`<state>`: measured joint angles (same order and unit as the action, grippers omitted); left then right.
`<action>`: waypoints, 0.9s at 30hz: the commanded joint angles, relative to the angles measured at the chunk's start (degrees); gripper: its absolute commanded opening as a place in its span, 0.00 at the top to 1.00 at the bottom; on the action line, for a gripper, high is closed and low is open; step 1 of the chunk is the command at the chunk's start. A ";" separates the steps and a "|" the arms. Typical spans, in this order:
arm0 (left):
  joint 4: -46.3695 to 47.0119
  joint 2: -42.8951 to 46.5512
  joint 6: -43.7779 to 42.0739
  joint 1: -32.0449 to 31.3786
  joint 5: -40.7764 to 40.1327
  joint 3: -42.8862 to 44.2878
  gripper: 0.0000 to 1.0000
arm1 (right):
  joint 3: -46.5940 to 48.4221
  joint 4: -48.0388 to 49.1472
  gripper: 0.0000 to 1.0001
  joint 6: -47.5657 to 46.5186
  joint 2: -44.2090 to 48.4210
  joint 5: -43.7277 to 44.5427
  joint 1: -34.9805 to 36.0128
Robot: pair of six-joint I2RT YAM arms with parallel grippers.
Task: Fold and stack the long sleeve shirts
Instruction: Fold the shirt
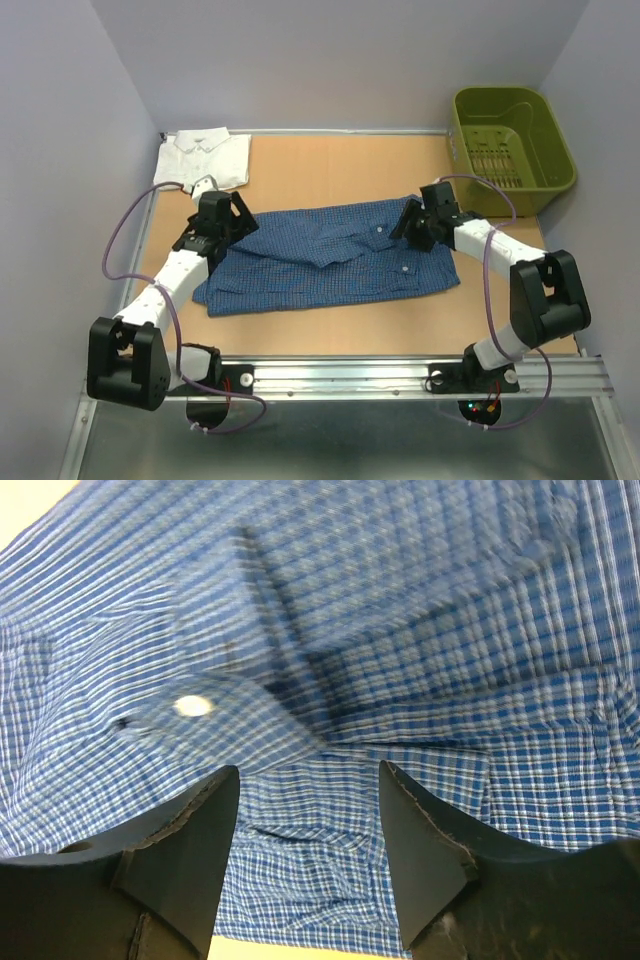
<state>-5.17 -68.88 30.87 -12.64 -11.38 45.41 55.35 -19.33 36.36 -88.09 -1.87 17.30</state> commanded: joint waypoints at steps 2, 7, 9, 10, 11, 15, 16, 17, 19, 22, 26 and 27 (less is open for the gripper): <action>-0.63 0.77 3.23 0.16 2.06 -2.60 0.10 | -5.51 14.49 0.37 8.02 2.66 -4.37 -2.27; 0.95 -0.02 5.77 0.16 2.59 -5.68 0.10 | -8.33 18.80 0.37 10.31 1.00 -6.66 -2.71; 1.56 -0.90 7.00 0.16 2.59 -7.17 0.10 | -9.12 20.63 0.37 10.66 0.38 -7.27 -2.62; 1.83 -1.08 7.62 0.16 2.50 -7.70 0.10 | -9.47 22.04 0.37 10.66 0.21 -8.23 -2.71; 2.09 -1.17 8.67 0.16 2.41 -8.66 0.10 | -10.26 22.67 0.37 10.66 0.03 -8.67 -2.71; 2.97 -1.52 10.70 0.16 1.88 -10.34 0.10 | -10.62 23.99 0.37 10.66 -1.37 -10.35 -2.71; 3.15 -1.61 10.87 0.08 1.88 -10.51 0.10 | -10.70 24.16 0.37 10.84 -1.73 -10.87 -2.71; 3.23 -1.87 10.96 0.16 1.88 -10.69 0.10 | -10.88 24.34 0.37 11.10 -2.16 -10.96 -2.71; 3.15 -2.13 11.49 0.16 1.80 -10.87 0.10 | -11.67 25.04 0.37 11.54 -2.78 -11.05 -2.80; 3.24 -2.40 11.93 0.16 1.36 -11.22 0.10 | -12.20 25.83 0.37 11.45 -3.75 -12.01 -2.62; 3.50 -3.27 12.72 0.25 1.09 -11.92 0.10 | -12.11 26.97 0.39 10.32 -4.37 -14.12 -2.71; 3.50 -3.54 12.81 0.25 1.09 -12.01 0.10 | -12.02 26.98 0.40 10.31 -4.45 -14.30 -2.71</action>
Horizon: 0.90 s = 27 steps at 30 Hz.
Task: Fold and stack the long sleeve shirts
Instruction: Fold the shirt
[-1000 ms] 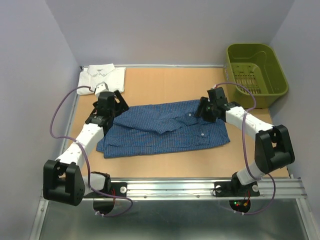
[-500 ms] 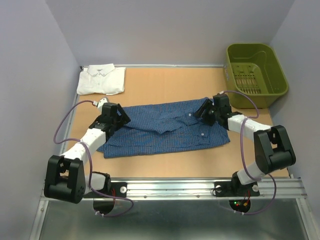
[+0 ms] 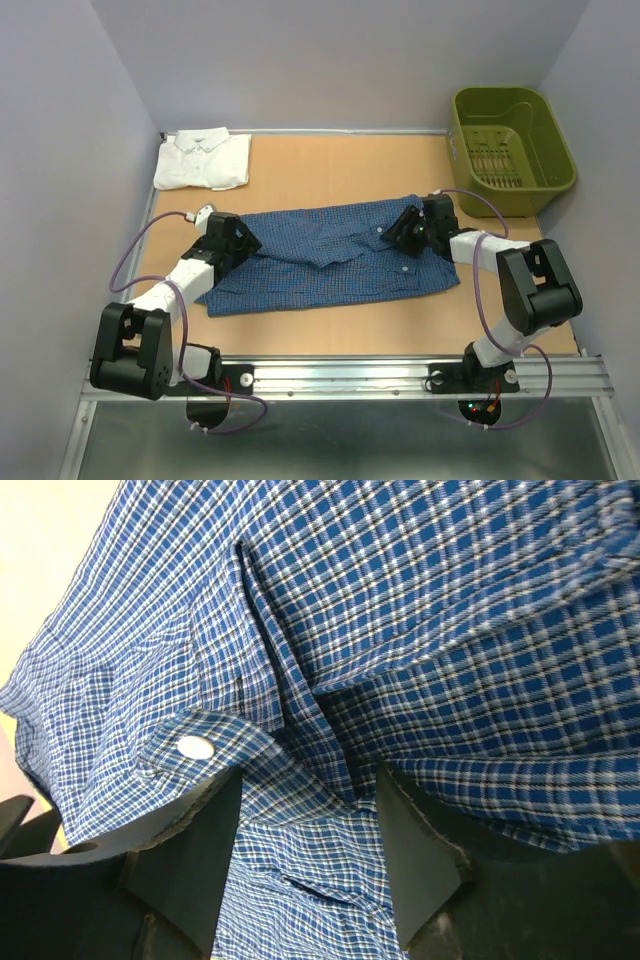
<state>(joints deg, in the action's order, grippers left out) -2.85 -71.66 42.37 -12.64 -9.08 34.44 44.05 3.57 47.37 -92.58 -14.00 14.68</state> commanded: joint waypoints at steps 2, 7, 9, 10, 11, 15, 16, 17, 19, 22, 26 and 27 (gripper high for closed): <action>1.27 -1.29 1.49 0.25 -1.29 -1.12 0.10 | -0.55 4.42 0.45 -1.49 0.38 -2.52 -0.09; 0.92 -2.17 2.10 0.69 -1.38 -1.39 0.10 | 0.24 4.25 0.84 -3.60 1.25 -2.35 -0.09; 0.31 -2.43 2.28 1.04 -1.38 -1.30 0.10 | 0.86 4.25 0.98 -4.83 2.30 -1.91 -0.09; -0.22 -2.43 2.28 1.48 -1.38 -1.21 0.10 | 1.21 3.99 0.99 -5.44 2.75 -1.47 -0.09; -0.22 -2.52 2.19 1.74 -1.46 -1.21 0.10 | 1.47 3.64 1.00 -6.06 3.19 -0.86 -0.09; -2.24 -2.35 2.10 2.97 -1.20 -0.95 0.10 | 3.93 0.13 1.00 -10.28 5.21 3.09 -0.17; -2.68 -2.35 1.93 3.15 -1.29 -0.86 0.10 | 4.54 -0.67 1.00 -12.03 5.30 3.62 -0.17; -3.12 -2.43 1.75 3.41 -1.38 -0.77 0.10 | 5.59 -1.98 0.99 -12.91 5.39 4.67 -0.17; -4.00 -2.43 1.40 3.68 -1.29 -0.51 0.10 | 6.31 -2.78 0.99 -15.11 5.30 5.47 -0.17; -4.97 -2.08 0.96 3.86 -1.38 -0.07 0.10 | 8.06 -3.40 0.99 -17.74 5.04 7.40 -0.17; -5.67 -1.38 0.17 3.86 -1.03 0.72 0.10 | 10.08 -3.40 0.97 -20.65 3.72 8.28 -0.18; -5.85 -1.29 -0.09 3.86 -0.94 0.89 0.10 | 10.26 -3.40 0.96 -20.83 3.37 8.55 -0.26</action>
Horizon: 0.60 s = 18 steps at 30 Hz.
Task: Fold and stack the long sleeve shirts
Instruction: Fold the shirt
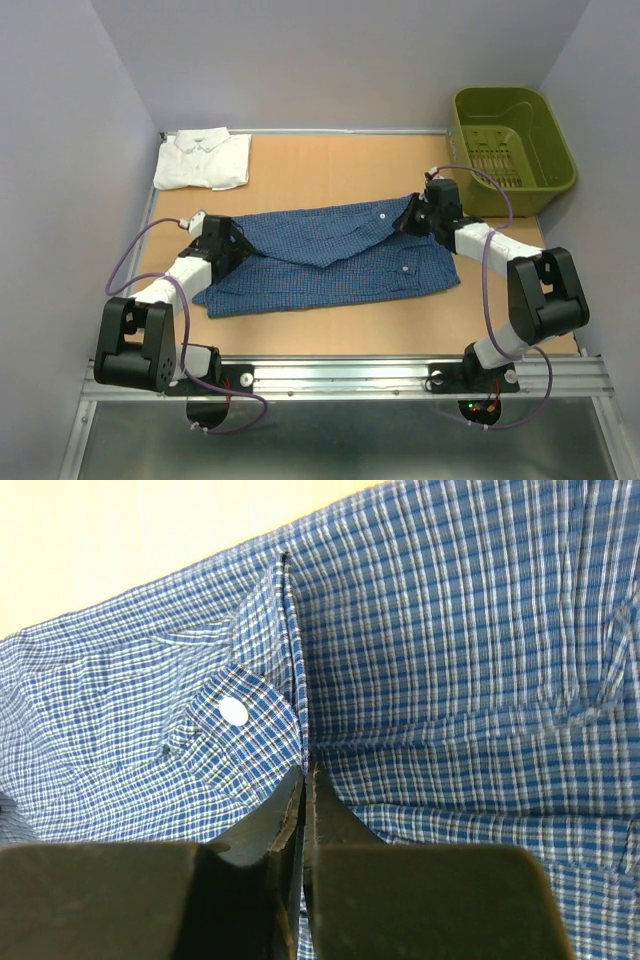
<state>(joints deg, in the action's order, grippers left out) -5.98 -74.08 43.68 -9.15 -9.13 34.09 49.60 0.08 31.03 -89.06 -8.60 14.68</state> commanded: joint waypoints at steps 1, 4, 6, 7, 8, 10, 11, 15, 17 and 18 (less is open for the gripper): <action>-3.25 1.22 -1.84 0.36 -0.81 1.59 0.10 | 4.89 0.10 0.95 -4.48 -0.76 3.33 -0.18; -4.82 1.66 -3.33 0.36 -0.37 3.09 0.10 | 4.98 -3.15 0.80 -3.78 -2.26 3.85 -0.17; -6.32 2.54 -4.65 0.36 0.07 5.02 0.10 | 4.54 -4.73 0.65 -3.69 -1.48 4.47 -0.17; -6.76 3.32 -5.18 0.36 0.25 5.81 0.10 | 4.62 -5.00 0.60 -4.13 -0.17 4.64 -0.17; -7.03 3.77 -6.49 0.18 0.86 6.60 0.10 | 5.06 -5.87 0.52 -4.39 0.63 3.43 -0.17; -7.38 4.56 -7.46 -0.17 1.56 9.15 0.10 | 6.46 -6.93 0.48 -4.83 1.95 1.05 0.17; -7.47 4.65 -7.99 -0.43 1.91 11.24 0.10 | 8.04 -7.54 0.45 -4.83 3.52 -0.70 1.31; -5.81 3.43 -8.52 -2.28 2.79 15.29 0.12 | 13.14 -7.46 0.40 -3.43 3.72 -7.90 6.22; -3.26 1.06 -8.26 -2.72 3.76 17.23 0.17 | 17.60 -7.11 0.40 -2.11 -0.39 -14.65 11.13; -3.25 0.00 -8.17 -2.72 4.02 17.59 0.20 | 19.28 -6.85 0.40 -1.94 -2.07 -16.52 12.90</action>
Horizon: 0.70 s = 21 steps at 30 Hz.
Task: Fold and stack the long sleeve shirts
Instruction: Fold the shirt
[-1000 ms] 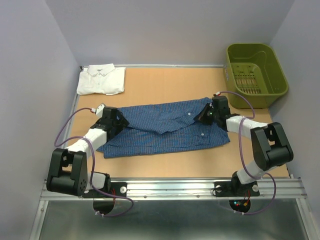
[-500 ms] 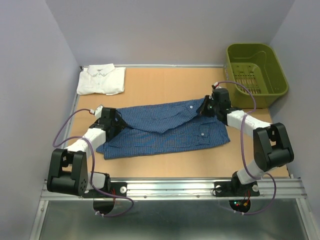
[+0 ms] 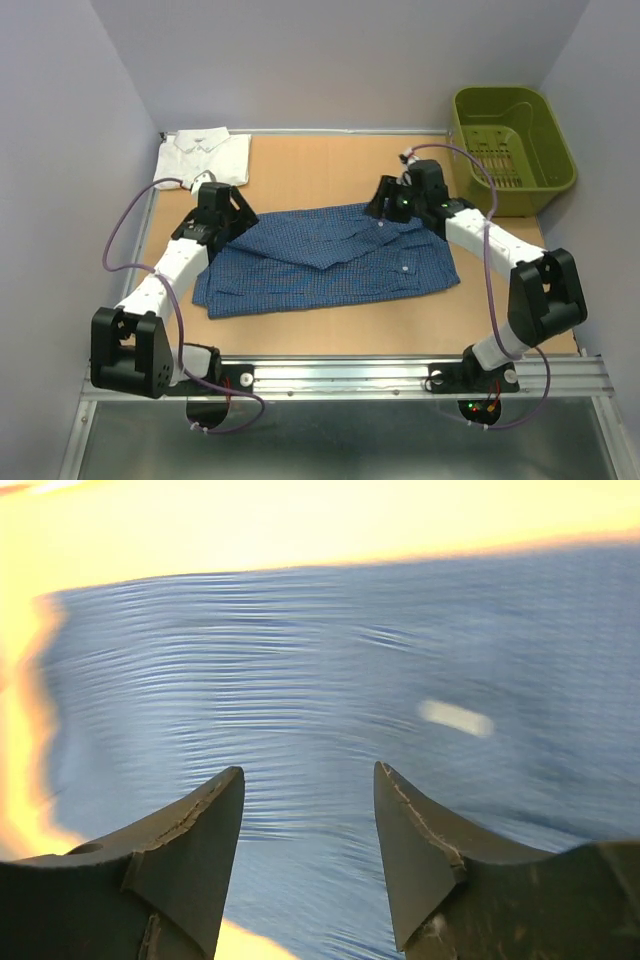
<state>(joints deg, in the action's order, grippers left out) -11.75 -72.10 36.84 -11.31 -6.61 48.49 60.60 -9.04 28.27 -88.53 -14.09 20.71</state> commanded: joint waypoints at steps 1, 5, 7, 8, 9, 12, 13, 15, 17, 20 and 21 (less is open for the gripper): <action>3.82 -4.00 -1.07 -0.55 1.78 3.71 0.27 | 9.79 2.71 0.40 1.34 -4.26 -13.49 8.72; 6.56 -9.11 -1.15 -0.55 2.30 4.94 0.44 | 14.45 8.48 0.41 5.38 -12.70 -19.72 15.58; 7.08 -11.74 -1.59 -0.55 2.13 5.73 0.51 | 16.29 12.10 0.41 6.96 -17.17 -21.41 17.96; 7.44 -12.54 -1.60 -0.47 1.87 5.74 0.59 | 17.09 13.33 0.41 7.06 -18.68 -22.64 18.66; 8.22 -13.24 -1.68 -0.47 1.69 5.48 0.63 | 17.88 13.69 0.41 7.15 -21.91 -23.52 19.62; 9.11 -15.88 -1.42 -0.12 1.43 4.78 0.69 | 20.61 15.19 0.41 7.50 -26.07 -26.34 20.95; 9.37 -17.10 -1.25 -0.11 1.25 4.51 0.69 | 20.79 15.45 0.42 8.02 -27.21 -26.69 21.04; 9.90 -18.43 -0.28 0.23 0.46 3.29 0.69 | 20.26 17.29 0.42 8.73 -30.37 -28.27 21.04; 10.69 -20.27 0.33 1.29 0.46 2.49 0.70 | 19.30 18.17 0.42 8.55 -32.74 -28.54 21.04; 11.39 -22.21 2.44 3.13 0.81 0.73 0.71 | 14.05 19.58 0.43 8.38 -34.34 -28.80 20.60; 11.40 -22.47 2.62 3.49 0.98 0.38 0.71 | 12.28 19.93 0.43 8.47 -34.34 -29.06 20.43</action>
<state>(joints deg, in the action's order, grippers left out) -1.78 -93.76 37.43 -9.67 -4.82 50.85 76.79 5.43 36.47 -122.63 -40.77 41.65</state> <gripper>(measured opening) 0.297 0.570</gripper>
